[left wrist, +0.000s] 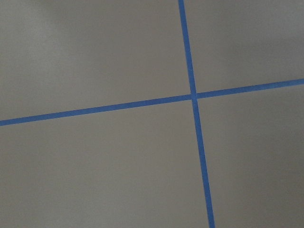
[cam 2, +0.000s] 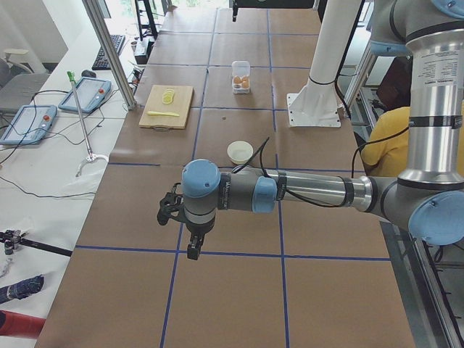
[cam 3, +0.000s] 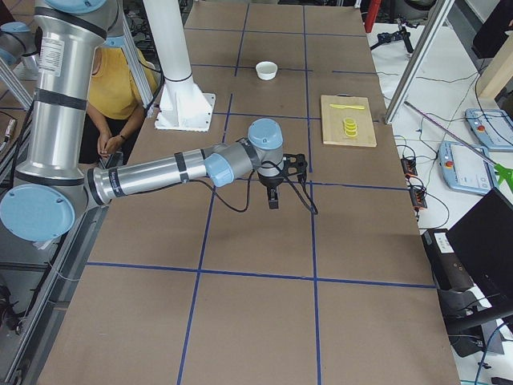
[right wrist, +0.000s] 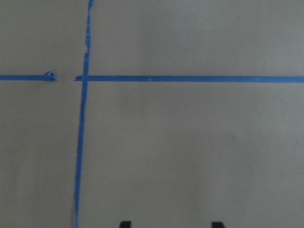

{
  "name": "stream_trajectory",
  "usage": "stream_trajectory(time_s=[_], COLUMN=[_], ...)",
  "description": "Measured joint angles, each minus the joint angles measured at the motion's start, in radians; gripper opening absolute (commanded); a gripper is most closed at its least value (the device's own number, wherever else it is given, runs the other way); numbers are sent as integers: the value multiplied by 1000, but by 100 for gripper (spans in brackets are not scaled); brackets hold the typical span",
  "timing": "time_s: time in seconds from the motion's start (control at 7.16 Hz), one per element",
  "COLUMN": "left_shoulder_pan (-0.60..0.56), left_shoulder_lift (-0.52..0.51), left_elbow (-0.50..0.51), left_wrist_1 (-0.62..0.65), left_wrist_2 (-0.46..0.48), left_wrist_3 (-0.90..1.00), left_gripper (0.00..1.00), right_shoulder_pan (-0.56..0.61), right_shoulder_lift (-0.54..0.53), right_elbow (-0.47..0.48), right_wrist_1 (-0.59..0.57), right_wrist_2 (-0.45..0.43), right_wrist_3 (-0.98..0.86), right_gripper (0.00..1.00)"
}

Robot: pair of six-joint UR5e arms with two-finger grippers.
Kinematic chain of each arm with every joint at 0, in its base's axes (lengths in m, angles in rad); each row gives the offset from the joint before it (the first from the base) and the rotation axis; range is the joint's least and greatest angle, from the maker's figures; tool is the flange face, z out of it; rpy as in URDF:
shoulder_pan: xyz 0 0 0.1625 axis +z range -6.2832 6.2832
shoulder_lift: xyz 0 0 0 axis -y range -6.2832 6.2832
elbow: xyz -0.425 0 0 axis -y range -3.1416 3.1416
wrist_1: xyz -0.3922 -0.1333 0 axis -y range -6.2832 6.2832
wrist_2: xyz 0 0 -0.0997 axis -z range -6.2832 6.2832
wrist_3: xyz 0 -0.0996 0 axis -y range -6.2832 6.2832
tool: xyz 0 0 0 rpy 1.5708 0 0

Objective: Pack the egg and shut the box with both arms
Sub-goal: 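Move the right gripper toward the open clear lid of the egg box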

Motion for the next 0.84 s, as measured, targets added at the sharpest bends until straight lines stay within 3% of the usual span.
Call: stream_trajectory(time_s=[0.28, 0.56, 0.84], left_shoulder_pan=[1, 2, 2], left_shoulder_lift=[-2, -2, -3], left_elbow=[0, 1, 1], left_wrist_1=[-18, -23, -24], left_wrist_2=[-1, -1, -1], left_wrist_3=[0, 0, 0], left_gripper=[100, 100, 100], right_shoulder_pan=[-166, -321, -455], right_shoulder_lift=[8, 48, 166], right_elbow=[3, -1, -21], right_wrist_1=[180, 275, 292], right_wrist_2=[-81, -190, -297], right_wrist_3=[310, 528, 676], right_gripper=[0, 0, 0])
